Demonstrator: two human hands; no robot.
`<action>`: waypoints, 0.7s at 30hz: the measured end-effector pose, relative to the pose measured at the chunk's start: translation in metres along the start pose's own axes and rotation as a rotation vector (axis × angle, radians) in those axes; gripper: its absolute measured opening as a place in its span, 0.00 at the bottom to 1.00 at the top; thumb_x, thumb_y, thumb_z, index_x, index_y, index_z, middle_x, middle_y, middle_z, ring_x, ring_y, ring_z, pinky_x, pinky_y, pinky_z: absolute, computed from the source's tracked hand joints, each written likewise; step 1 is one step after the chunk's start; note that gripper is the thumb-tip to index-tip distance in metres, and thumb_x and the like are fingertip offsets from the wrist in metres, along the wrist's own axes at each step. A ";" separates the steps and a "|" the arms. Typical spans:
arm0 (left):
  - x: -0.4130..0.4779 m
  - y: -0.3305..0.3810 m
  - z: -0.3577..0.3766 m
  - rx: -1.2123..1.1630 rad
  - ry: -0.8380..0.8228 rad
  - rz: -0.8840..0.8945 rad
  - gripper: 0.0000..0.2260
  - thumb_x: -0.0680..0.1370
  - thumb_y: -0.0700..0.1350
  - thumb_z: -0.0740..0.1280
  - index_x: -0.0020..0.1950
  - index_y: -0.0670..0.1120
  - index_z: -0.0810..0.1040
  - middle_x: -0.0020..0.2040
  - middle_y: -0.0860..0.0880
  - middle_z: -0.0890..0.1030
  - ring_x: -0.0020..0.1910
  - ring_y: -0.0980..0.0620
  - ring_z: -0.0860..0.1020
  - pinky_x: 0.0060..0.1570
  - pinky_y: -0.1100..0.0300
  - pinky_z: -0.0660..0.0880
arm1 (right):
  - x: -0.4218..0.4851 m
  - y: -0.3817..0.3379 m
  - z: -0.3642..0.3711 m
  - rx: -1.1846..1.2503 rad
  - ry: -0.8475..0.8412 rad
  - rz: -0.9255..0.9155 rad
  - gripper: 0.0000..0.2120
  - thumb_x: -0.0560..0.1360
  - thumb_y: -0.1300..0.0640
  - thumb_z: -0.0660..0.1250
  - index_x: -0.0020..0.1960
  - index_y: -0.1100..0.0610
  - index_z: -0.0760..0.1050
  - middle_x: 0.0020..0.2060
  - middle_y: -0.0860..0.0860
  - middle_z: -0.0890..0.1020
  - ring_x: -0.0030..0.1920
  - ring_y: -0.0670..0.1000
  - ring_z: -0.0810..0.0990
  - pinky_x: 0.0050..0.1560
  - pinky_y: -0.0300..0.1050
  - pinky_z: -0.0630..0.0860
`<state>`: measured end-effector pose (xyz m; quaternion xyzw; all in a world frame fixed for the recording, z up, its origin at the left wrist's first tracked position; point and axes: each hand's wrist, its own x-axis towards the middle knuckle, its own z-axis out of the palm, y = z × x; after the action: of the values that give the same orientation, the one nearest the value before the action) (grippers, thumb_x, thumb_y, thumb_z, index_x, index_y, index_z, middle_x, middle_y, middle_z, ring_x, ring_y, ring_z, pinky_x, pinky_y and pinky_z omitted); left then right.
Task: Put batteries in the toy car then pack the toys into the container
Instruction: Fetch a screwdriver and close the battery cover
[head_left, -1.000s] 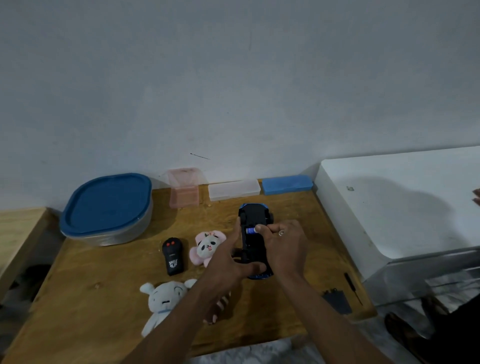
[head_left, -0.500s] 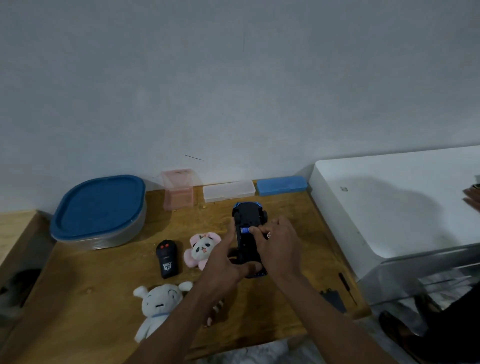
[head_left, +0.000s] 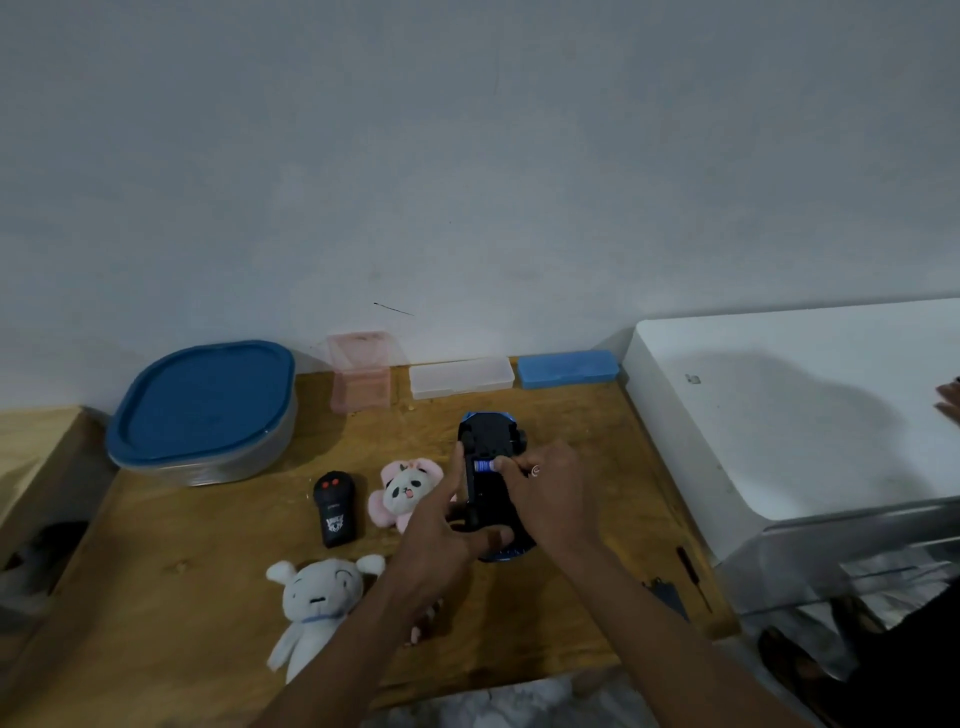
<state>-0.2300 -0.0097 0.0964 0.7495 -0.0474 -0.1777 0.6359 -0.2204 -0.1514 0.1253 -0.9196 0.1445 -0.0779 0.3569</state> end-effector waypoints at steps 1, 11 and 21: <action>0.000 -0.002 -0.001 -0.009 0.008 -0.012 0.45 0.71 0.38 0.76 0.77 0.64 0.54 0.56 0.51 0.84 0.57 0.51 0.81 0.56 0.53 0.80 | 0.001 0.000 -0.002 0.078 -0.036 0.031 0.13 0.75 0.47 0.68 0.44 0.56 0.83 0.38 0.50 0.83 0.33 0.43 0.79 0.29 0.31 0.69; 0.004 0.003 -0.010 -0.070 0.000 -0.008 0.43 0.70 0.42 0.78 0.76 0.64 0.59 0.59 0.55 0.83 0.60 0.55 0.79 0.60 0.51 0.78 | 0.013 0.007 -0.040 1.325 -0.422 0.711 0.09 0.71 0.63 0.62 0.50 0.65 0.73 0.36 0.55 0.73 0.34 0.48 0.70 0.35 0.40 0.69; 0.008 0.015 -0.006 -0.085 -0.058 0.005 0.42 0.72 0.36 0.75 0.75 0.63 0.56 0.55 0.53 0.83 0.51 0.63 0.82 0.47 0.64 0.80 | 0.015 0.008 -0.046 1.395 -0.424 0.617 0.13 0.78 0.63 0.63 0.60 0.68 0.73 0.53 0.63 0.76 0.48 0.54 0.77 0.42 0.43 0.82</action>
<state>-0.2184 -0.0093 0.1106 0.7164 -0.0601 -0.1995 0.6659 -0.2190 -0.1908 0.1539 -0.3971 0.2395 0.1290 0.8766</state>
